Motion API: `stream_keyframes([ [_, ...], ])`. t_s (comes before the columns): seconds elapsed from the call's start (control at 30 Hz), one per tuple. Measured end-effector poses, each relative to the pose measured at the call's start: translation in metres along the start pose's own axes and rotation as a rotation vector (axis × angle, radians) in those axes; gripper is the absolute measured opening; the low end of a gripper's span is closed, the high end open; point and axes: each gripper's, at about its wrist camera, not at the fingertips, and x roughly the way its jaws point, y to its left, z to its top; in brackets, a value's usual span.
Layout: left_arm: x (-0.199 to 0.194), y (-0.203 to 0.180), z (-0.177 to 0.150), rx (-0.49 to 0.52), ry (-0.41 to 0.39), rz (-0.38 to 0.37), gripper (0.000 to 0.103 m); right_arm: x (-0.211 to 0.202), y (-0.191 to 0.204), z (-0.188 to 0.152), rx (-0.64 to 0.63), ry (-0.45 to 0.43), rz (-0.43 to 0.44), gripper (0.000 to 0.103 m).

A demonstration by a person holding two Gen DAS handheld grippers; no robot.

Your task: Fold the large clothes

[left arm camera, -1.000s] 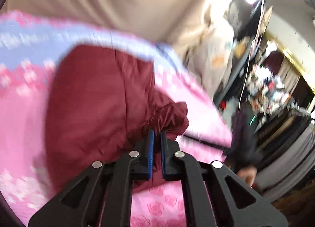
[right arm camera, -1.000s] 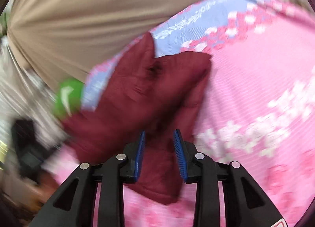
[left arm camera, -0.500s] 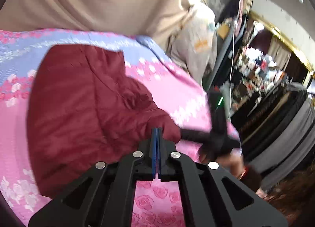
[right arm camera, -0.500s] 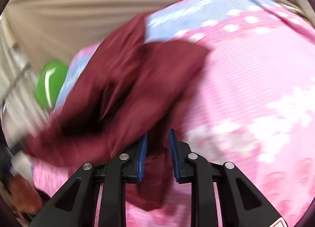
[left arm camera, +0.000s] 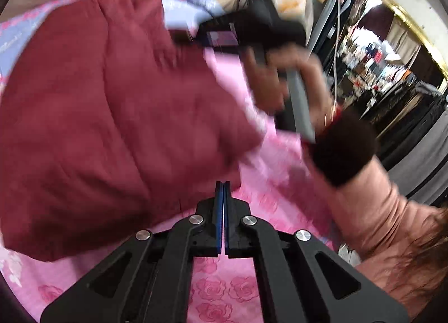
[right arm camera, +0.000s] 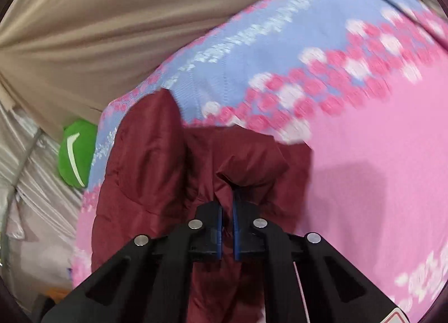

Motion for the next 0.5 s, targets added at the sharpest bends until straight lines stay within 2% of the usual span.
stream_keyframes([
  [0.1, 0.025, 0.005, -0.008, -0.021, 0.074, 0.021, 0.0, 0.009, 0.043, 0.008, -0.183, -0.009, -0.008, 0.004],
  [0.2, 0.025, 0.001, -0.011, 0.007, 0.071, 0.024, 0.0, 0.055, 0.049, 0.003, -0.305, 0.08, -0.166, 0.004],
  [0.23, 0.017, -0.003, -0.01, 0.028, 0.045, 0.014, 0.0, 0.068, 0.042, 0.0, -0.301, 0.111, -0.194, 0.003],
  [0.3, -0.012, -0.012, -0.004, 0.074, -0.042, -0.01, 0.0, 0.074, 0.026, 0.0, -0.249, 0.118, -0.145, 0.002],
  [0.37, -0.043, -0.012, 0.006, 0.076, -0.122, -0.046, 0.0, 0.067, 0.016, 0.002, -0.199, 0.116, -0.101, 0.003],
  [0.4, -0.055, -0.008, 0.013, 0.065, -0.157, -0.049, 0.0, 0.06, 0.013, 0.003, -0.184, 0.107, -0.093, 0.004],
  [0.5, -0.083, 0.015, 0.034, -0.014, -0.252, -0.002, 0.001, 0.028, 0.011, 0.0, -0.171, 0.062, -0.102, 0.018],
])
